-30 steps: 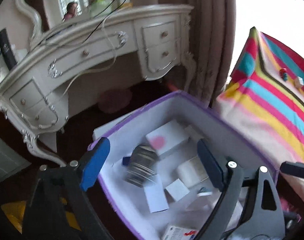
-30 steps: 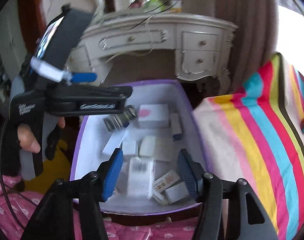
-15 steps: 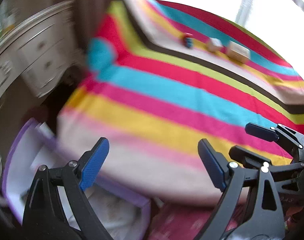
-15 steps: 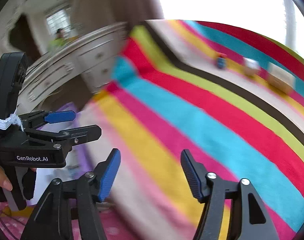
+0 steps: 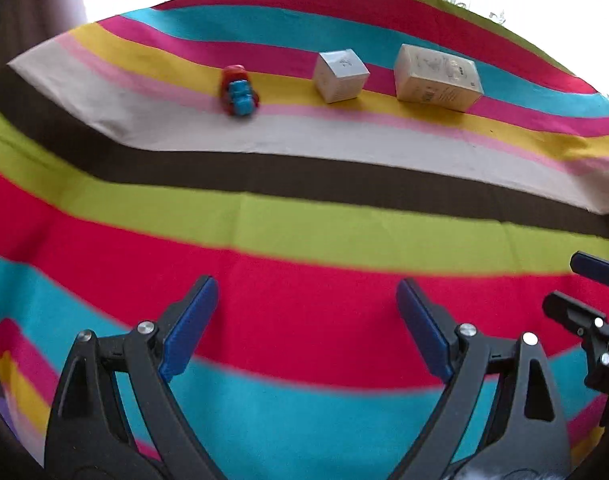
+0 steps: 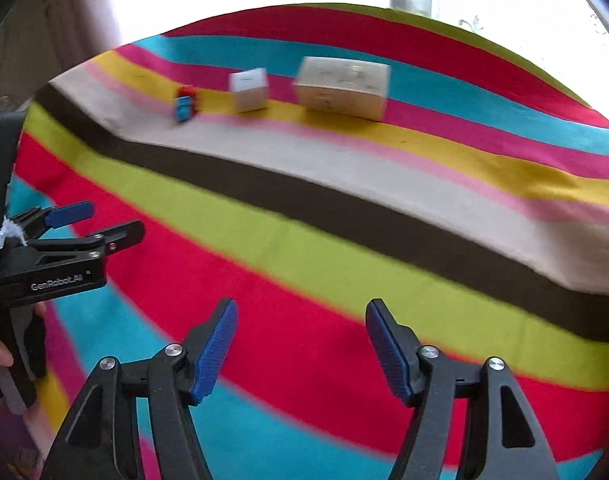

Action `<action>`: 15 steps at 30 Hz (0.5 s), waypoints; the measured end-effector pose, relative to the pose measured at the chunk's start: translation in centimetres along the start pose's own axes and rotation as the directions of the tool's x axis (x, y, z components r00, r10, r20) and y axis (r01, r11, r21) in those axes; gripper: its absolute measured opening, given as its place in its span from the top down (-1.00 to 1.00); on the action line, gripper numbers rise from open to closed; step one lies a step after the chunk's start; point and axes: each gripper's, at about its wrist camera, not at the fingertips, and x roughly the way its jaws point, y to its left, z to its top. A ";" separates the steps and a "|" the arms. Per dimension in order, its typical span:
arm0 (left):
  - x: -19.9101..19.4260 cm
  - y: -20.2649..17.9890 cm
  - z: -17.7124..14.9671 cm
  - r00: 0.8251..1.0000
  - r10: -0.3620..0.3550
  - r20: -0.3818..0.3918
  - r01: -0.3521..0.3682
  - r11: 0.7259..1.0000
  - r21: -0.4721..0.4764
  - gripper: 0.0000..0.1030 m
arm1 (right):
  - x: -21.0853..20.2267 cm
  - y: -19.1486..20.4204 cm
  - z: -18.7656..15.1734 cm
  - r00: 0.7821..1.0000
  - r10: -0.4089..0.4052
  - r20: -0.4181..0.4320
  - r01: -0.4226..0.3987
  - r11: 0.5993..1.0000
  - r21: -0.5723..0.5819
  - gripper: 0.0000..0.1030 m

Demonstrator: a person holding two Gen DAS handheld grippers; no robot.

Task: Organize rigid objects
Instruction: 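Move both open tools back over the table, then grasp the cream printed box with the right tool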

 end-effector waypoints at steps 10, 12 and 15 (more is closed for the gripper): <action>1.6 -0.5 1.4 1.000 -0.007 -0.014 0.007 1.000 -0.010 -1.00 | 5.1 -4.1 6.2 1.000 -0.014 -0.001 0.014 0.998 -0.068 -0.48; 1.6 -0.5 1.3 1.000 -0.009 -0.013 0.009 1.000 -0.011 -1.00 | 5.9 -4.6 7.5 1.000 -0.015 0.000 0.015 0.996 -0.084 -0.48; 1.8 -0.5 1.4 1.000 -0.009 -0.013 0.009 1.000 -0.010 -1.00 | 7.4 -5.3 9.6 1.000 -0.005 0.005 0.006 0.992 -0.127 -0.49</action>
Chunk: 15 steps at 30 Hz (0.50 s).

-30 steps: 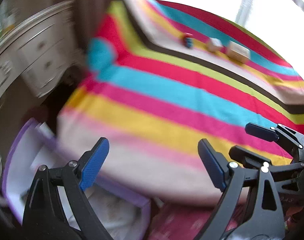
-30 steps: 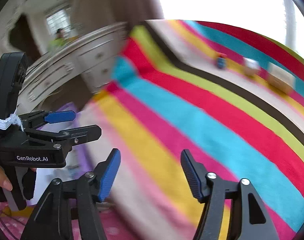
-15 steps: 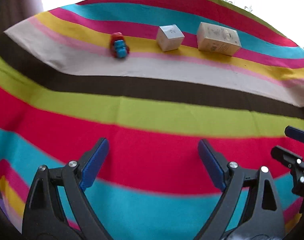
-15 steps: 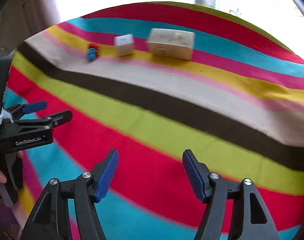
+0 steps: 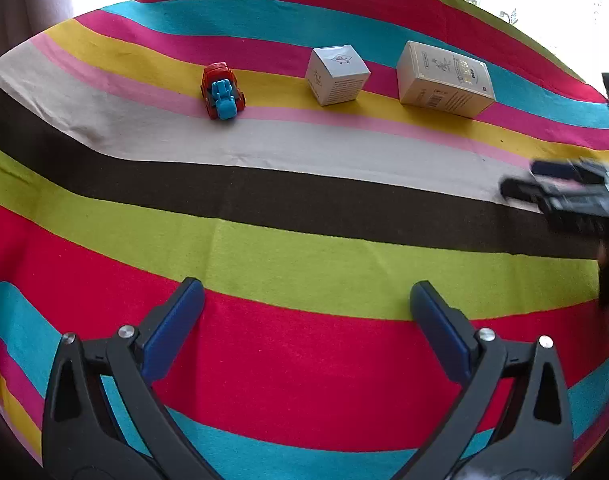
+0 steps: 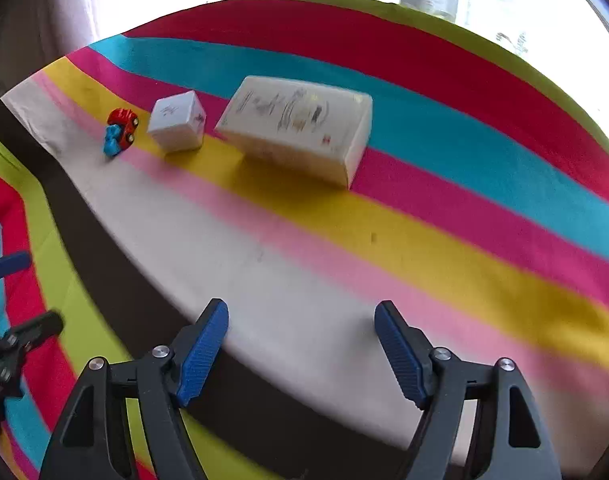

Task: Organize rigid objects
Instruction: 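Grasp the cream printed box with the right tool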

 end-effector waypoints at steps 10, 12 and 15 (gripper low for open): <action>0.1 -0.1 0.0 1.000 -0.004 0.002 0.004 1.000 -0.004 -1.00 | 3.7 -1.4 6.3 0.999 -0.029 0.014 0.032 0.950 -0.309 -0.56; 0.1 0.0 0.0 1.000 -0.004 0.002 0.004 1.000 -0.004 -1.00 | 4.2 -0.6 7.2 0.999 -0.045 0.022 0.050 0.904 -0.425 -0.56; 0.0 0.0 0.0 1.000 -0.005 0.002 0.005 1.000 -0.003 -1.00 | 4.6 0.6 8.2 0.997 -0.064 0.036 0.073 0.847 -0.526 -0.56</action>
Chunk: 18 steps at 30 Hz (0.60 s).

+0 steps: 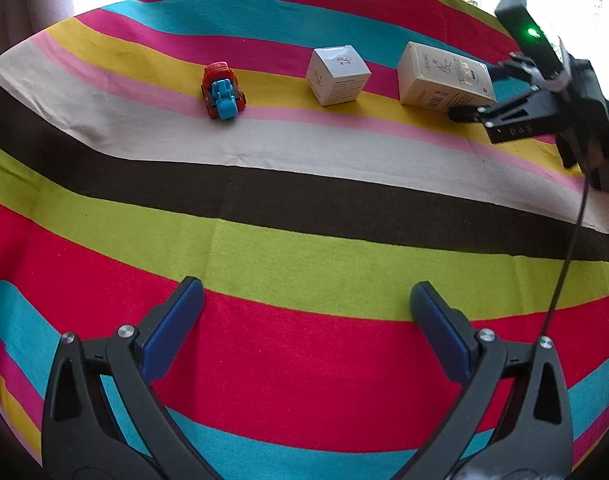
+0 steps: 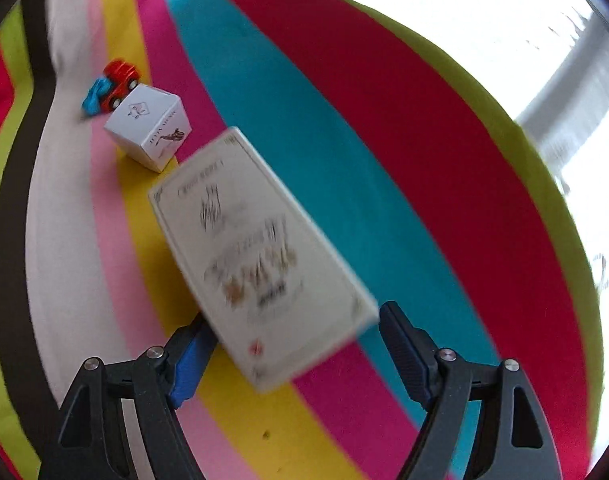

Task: Organize rigid objects
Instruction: 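Grasp the cream printed box with the right tool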

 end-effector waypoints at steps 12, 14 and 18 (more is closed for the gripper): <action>-0.1 0.0 0.0 1.000 -0.002 0.000 0.002 1.000 0.002 -1.00 | -4.5 2.3 -3.4 0.993 0.116 0.009 -0.115 0.973 0.199 -0.01; -0.1 0.0 0.0 1.000 -0.001 0.000 0.001 1.000 0.001 -1.00 | -6.5 3.4 -5.7 0.989 0.148 -0.001 -0.141 0.946 0.292 -0.01; -0.1 0.0 -0.1 1.000 -0.001 0.000 0.001 1.000 0.001 -1.00 | -10.2 6.5 -10.3 0.978 0.207 -0.017 -0.180 0.885 0.430 -0.01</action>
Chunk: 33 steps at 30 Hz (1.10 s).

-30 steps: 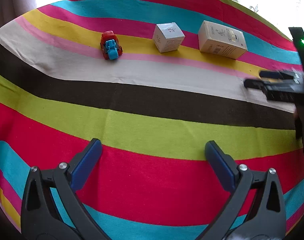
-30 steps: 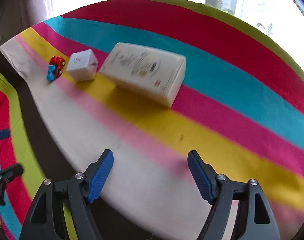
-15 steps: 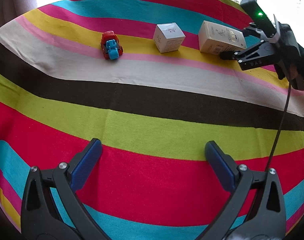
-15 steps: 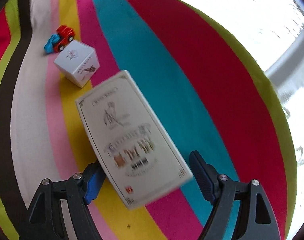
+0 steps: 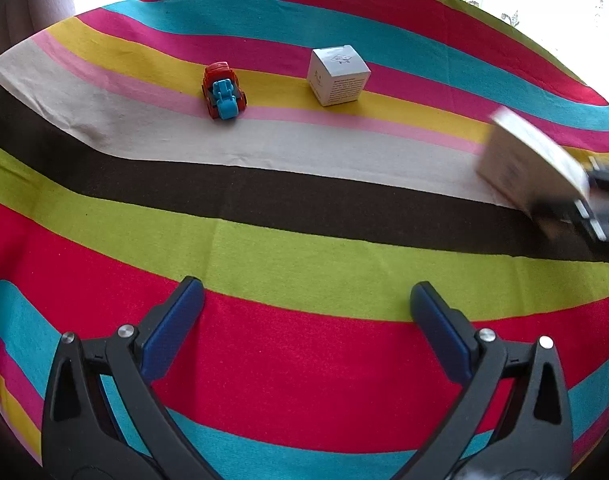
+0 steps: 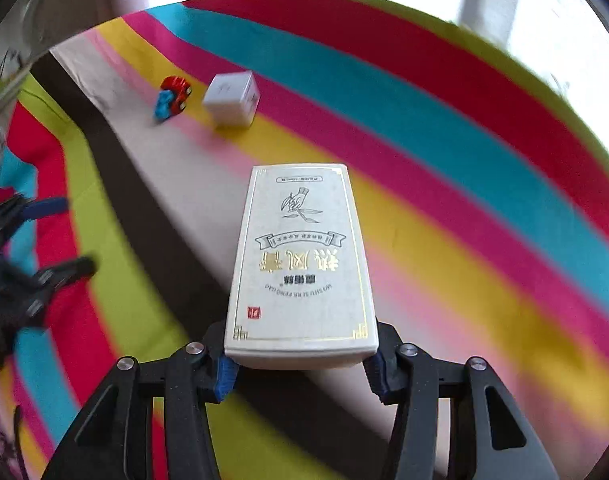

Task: Organize rigid objects
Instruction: 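Grasp the cream printed box with the right tool, then grasp the small white box with the left tool while the right holds the cream box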

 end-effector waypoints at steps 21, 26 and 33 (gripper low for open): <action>-0.1 -0.2 0.1 1.000 0.000 -0.001 0.000 1.000 0.000 -1.00 | -3.9 -0.4 -6.8 0.941 0.268 0.206 -0.327 0.878 0.350 -0.29; -0.2 -0.2 0.2 1.000 0.001 -0.001 -0.001 1.000 -0.002 -1.00 | -3.8 1.8 -5.2 0.977 0.148 0.154 -0.187 0.940 0.287 -0.34; -0.3 -0.2 0.2 1.000 0.001 -0.001 -0.001 1.000 -0.001 -1.00 | -0.9 5.2 -2.8 0.996 -0.043 0.072 0.039 0.998 0.055 -0.36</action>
